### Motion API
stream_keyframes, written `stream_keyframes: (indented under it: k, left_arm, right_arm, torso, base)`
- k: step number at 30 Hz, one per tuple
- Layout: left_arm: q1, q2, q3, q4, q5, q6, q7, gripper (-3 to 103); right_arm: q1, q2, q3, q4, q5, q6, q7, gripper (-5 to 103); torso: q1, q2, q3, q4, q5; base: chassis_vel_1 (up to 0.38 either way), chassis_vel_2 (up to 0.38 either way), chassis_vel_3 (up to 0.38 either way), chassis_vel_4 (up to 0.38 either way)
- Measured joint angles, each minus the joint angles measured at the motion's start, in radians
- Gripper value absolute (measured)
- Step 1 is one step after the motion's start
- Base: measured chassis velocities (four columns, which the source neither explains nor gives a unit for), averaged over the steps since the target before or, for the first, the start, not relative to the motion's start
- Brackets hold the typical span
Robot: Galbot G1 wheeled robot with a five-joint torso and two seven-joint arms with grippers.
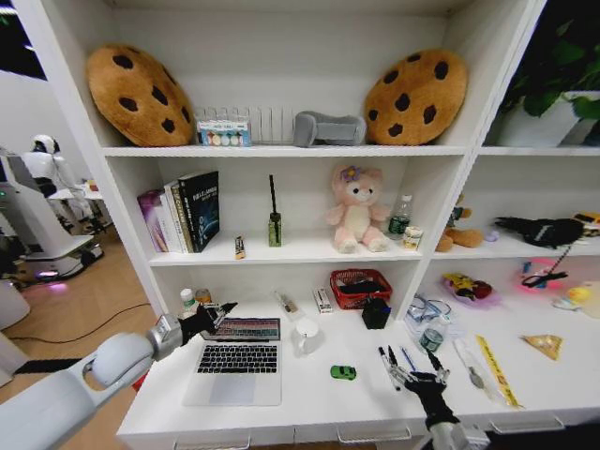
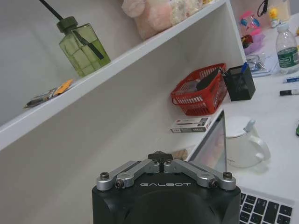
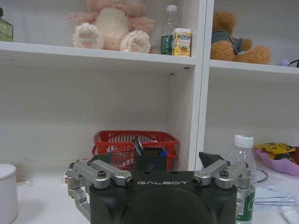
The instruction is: Organize the objects on the table.
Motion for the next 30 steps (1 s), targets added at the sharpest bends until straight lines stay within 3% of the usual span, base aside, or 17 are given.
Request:
stream_keyframes:
  k: [14, 23, 26, 28, 29, 30]
  left_arm:
    - [0.119, 0.016, -0.067, -0.029, 0.168, -0.011, 0.139, 0]
    - [0.143, 0.032, -0.081, -0.037, 0.209, -0.029, 0.176, 0]
    - [0.172, 0.045, -0.106, -0.048, 0.232, -0.045, 0.222, 0]
    - [0.252, 0.053, -0.185, -0.064, 0.272, -0.080, 0.321, 0]
    - [0.252, 0.053, -0.185, -0.064, 0.272, -0.080, 0.321, 0]
    - [0.308, 0.051, -0.245, -0.070, 0.308, -0.111, 0.390, 0]
  right_arm:
    - [0.000, 0.012, 0.012, -0.003, 0.025, 0.009, 0.005, 100]
    - [0.001, 0.014, 0.014, -0.016, 0.030, 0.017, 0.004, 100]
    - [0.005, 0.015, 0.013, -0.018, 0.033, 0.017, 0.004, 100]
    - [0.013, 0.013, 0.012, -0.019, 0.039, 0.017, 0.006, 100]
    - [0.013, 0.013, 0.012, -0.019, 0.039, 0.017, 0.006, 100]
    - [0.018, 0.011, 0.012, -0.019, 0.043, 0.015, 0.006, 100]
  torso:
    - [0.000, 0.000, 0.000, 0.0000, -0.0001]
    - [0.000, 0.000, 0.000, -0.0003, -0.0001]
    - [0.000, 0.000, 0.000, -0.0002, -0.0001]
    - [0.000, 0.000, 0.000, 0.0000, -0.0001]
    - [0.000, 0.000, 0.000, 0.0000, -0.0001]
    - [0.000, 0.000, 0.000, 0.0000, -0.0001]
  base:
    - [0.000, 0.000, 0.000, 0.000]
    - [0.000, 0.000, 0.000, 0.000]
    - [0.000, 0.000, 0.000, 0.000]
    - [0.000, 0.000, 0.000, 0.000]
    - [0.000, 0.000, 0.000, 0.000]
    - [0.000, 0.000, 0.000, 0.000]
